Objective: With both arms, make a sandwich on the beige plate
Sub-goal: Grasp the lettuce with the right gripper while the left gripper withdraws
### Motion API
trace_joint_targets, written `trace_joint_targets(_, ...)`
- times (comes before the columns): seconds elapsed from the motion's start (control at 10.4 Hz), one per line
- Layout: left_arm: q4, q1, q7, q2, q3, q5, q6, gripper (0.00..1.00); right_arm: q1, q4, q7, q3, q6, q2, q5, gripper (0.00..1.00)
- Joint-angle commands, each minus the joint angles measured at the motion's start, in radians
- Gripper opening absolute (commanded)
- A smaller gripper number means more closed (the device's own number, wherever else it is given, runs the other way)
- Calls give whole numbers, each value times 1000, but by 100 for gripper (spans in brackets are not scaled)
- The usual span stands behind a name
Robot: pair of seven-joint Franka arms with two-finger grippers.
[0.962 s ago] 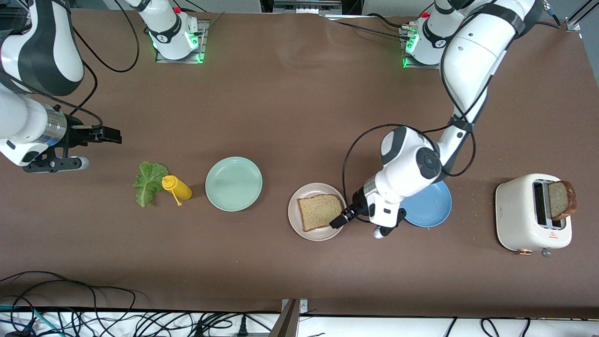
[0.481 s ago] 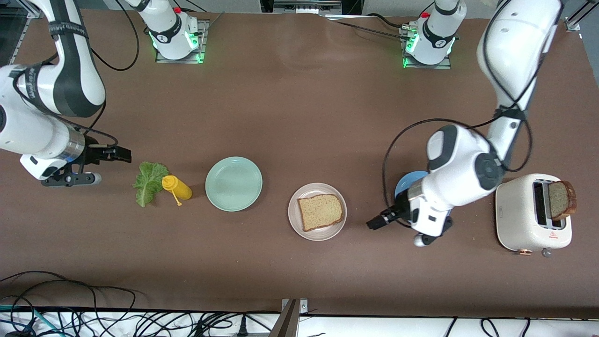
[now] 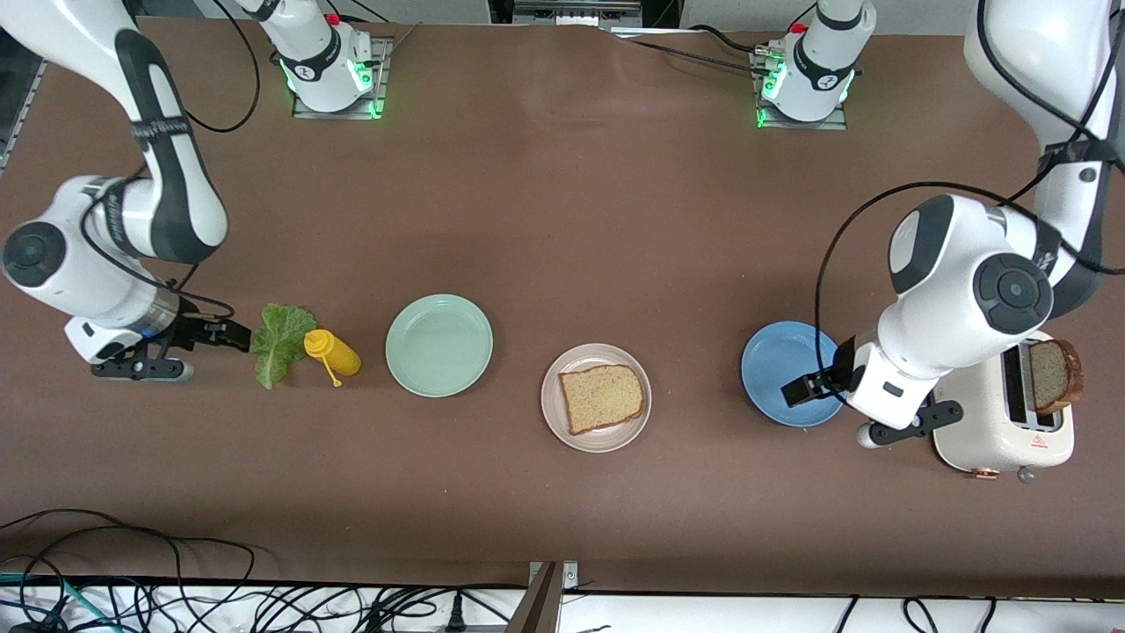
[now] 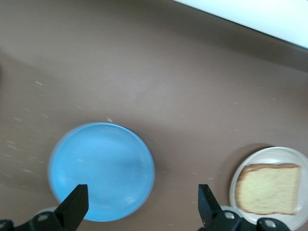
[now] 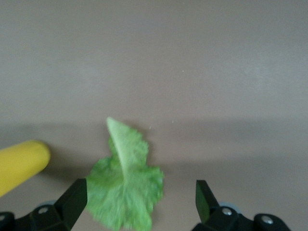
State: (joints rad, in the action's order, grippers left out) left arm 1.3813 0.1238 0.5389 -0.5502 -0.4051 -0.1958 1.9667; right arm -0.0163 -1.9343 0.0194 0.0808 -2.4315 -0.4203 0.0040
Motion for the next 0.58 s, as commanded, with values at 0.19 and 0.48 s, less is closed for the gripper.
trace_joint_targets(0.19, -14, 62, -163, 69, -3, -47, -98, 100, -4, -32, -110, -30, -98, -66, 13, 100)
trace_joint_targets(0.48, -13, 76, -165, 82, -1, -51, -100, 100, -5, -34, -99, -32, -224, -144, 11, 100)
